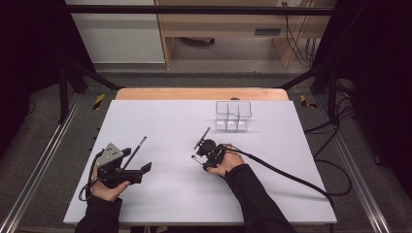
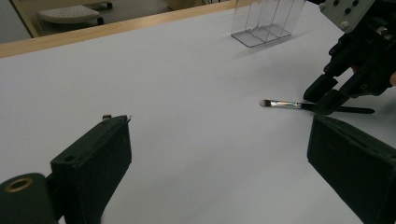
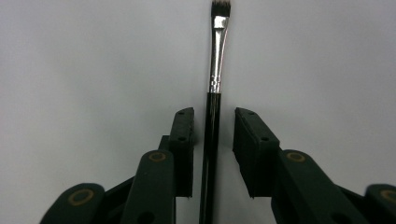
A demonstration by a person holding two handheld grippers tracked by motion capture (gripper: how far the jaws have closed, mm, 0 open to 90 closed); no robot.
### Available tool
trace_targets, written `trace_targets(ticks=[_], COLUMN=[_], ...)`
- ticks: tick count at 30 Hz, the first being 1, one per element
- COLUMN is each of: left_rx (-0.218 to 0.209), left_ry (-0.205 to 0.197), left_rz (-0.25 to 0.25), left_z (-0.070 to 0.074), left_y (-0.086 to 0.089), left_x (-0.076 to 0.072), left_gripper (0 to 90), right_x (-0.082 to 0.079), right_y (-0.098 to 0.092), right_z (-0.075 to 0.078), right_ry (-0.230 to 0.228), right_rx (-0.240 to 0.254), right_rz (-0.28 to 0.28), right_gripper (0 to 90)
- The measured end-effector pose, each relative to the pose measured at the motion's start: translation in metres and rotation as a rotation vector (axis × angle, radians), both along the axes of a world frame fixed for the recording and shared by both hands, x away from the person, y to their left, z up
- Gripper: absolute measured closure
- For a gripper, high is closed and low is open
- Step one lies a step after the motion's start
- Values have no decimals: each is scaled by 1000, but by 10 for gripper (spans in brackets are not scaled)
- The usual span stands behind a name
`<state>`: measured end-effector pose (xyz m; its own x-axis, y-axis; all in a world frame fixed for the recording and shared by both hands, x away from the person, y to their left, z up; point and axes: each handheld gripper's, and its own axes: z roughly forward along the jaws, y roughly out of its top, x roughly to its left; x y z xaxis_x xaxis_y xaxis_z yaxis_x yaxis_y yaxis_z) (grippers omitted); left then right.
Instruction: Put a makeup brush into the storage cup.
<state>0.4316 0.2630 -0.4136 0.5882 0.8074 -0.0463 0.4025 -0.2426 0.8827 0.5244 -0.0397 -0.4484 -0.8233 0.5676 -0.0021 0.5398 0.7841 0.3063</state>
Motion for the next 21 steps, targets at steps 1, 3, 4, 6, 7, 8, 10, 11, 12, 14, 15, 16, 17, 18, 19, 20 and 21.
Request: trace_targets(ticks=[1, 3, 4, 6, 7, 8, 10, 11, 12, 14, 15, 16, 17, 18, 19, 20, 21], left_rx=[1, 1, 2, 3, 3, 4, 3, 4, 4, 4, 5, 4, 4, 4, 5, 5, 5], left_ry=[1, 1, 1, 1, 2, 2, 2, 3, 3, 4, 3, 3, 3, 3, 3, 4, 4], left_rz=[0, 0, 0, -1, -1, -2, -1, -1, -1, -1, -1, -2, -1, -1, -1, -1, -1], left_z=[0, 0, 0, 0, 0, 0, 0, 0, -1, -1, -1, -1, 0, -1, -1, -1, -1], left_y=[0, 0, 0, 0, 0, -1, -1, -1, -1, -1, -1, -1, -1, -1, -1, -1, -1], left_x=[0, 0, 0, 0, 0, 0, 0, 0, 0, 0, 0, 0, 0, 0, 0, 0, 0], left_gripper=[57, 58, 58, 58, 58, 58, 58, 58, 59, 59, 59, 59, 59, 59, 59, 59, 59], right_x=[0, 0, -1, -1, -1, -1, -1, -1, -1, -1, -1, -1, -1, -1, -1, -2, -2], right_y=[0, 0, 0, 0, 1, 1, 1, 1, 1, 1, 1, 1, 1, 1, 1, 1, 0], right_z=[0, 0, 0, 0, 0, 0, 0, 0, 0, 0, 0, 0, 0, 0, 0, 0, 0], right_ry=[0, 1, 2, 3, 3, 3, 4, 5, 7, 8, 9, 9, 9, 8, 7, 2, -2], right_rx=[-2, -5, -10, -10, -10, -10, -11, -10, -10, -12, -12, -12, -12, -12, -13, -12, -10], right_rz=[1, -2, -3, -4, -6, -7, -8, -8, -9, -14, -16, -17, -17, -18, -20, -17, -12], right_gripper=[713, 731, 748, 757, 766, 785, 798, 808, 819, 840, 841, 841, 841, 842, 842, 843, 843])
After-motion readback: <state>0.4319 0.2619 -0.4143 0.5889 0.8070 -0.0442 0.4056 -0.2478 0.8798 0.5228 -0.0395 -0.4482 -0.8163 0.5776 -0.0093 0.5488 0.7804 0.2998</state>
